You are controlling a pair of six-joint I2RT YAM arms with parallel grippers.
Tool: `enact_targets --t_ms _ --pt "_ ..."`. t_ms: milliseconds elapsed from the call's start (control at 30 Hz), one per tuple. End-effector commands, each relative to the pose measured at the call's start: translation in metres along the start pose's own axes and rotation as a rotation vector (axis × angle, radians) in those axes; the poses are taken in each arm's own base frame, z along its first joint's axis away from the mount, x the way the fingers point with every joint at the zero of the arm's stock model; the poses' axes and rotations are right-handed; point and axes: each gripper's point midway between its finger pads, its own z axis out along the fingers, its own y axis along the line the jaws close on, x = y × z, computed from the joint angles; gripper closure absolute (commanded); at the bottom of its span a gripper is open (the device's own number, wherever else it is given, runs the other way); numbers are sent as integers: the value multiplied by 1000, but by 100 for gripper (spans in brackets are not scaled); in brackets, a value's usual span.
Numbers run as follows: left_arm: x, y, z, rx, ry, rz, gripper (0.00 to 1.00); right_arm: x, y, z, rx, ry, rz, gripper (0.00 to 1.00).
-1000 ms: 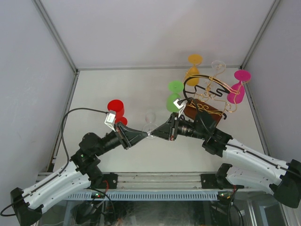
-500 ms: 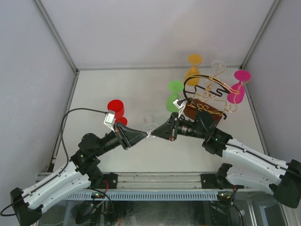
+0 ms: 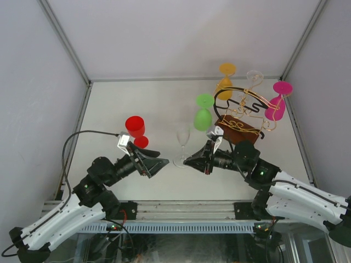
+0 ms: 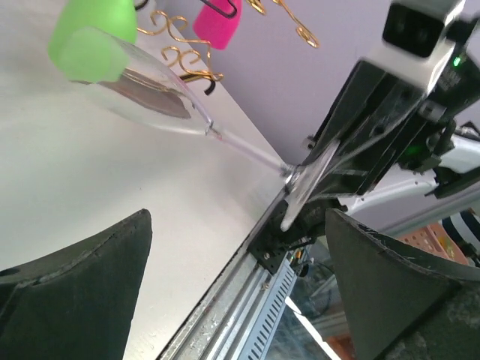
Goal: Take the wine glass off the wine glass rack
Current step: Place the wine glass at the center of the board.
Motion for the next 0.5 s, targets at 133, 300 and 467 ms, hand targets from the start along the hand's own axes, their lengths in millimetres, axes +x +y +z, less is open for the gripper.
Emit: enact_targets --t_ms 133,300,467 --pt "-40 -5 -18 -105 -103 22 0 43 -20 -18 16 55 -632 100" --pt "-43 -5 -19 -102 -140 -18 0 84 -22 -25 -51 111 -955 100" --pt "-38 2 -12 -141 -103 -23 0 98 -28 -26 -44 132 -1096 100"
